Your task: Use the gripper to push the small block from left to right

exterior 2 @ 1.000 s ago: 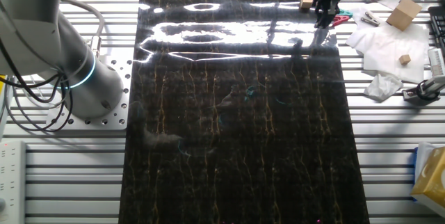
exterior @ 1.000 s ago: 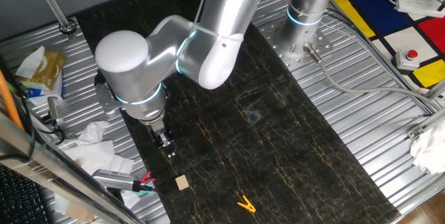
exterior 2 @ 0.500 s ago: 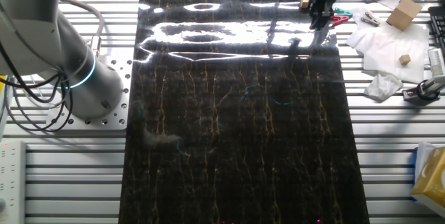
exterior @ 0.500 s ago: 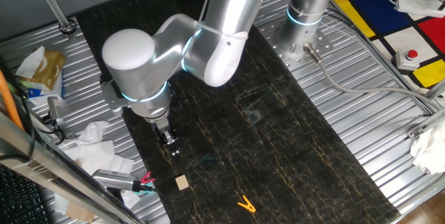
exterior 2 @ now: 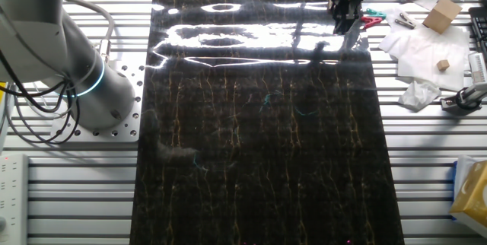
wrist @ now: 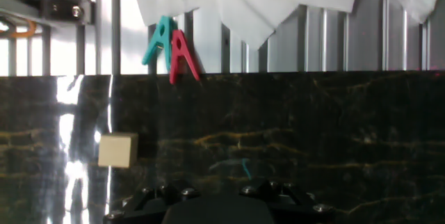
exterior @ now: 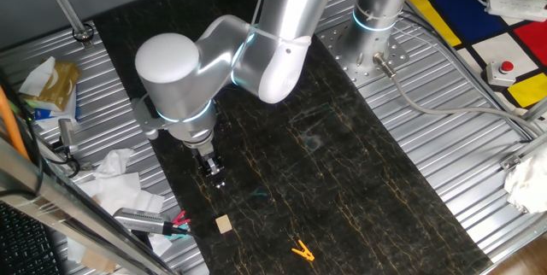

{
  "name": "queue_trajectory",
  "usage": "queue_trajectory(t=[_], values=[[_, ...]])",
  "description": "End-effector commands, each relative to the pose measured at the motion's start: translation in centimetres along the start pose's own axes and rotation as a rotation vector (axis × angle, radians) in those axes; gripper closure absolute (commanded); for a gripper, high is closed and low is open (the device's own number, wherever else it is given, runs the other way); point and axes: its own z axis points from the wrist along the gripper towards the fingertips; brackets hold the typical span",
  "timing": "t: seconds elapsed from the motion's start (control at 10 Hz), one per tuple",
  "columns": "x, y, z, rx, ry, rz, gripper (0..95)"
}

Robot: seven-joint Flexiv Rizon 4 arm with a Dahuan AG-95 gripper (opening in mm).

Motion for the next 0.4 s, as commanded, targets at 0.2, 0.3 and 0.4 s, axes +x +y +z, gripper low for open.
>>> queue_trajectory(t=[0.2, 0.3, 0.4], values=[[0.04, 0.03, 0.02, 0.002, -0.003, -0.007, 38.0], [0.06, 0.06, -0.02, -0.003, -0.006, -0.012, 38.0], [0.07, 0.07, -0.03, -0.002, -0.003, -0.012, 38.0]])
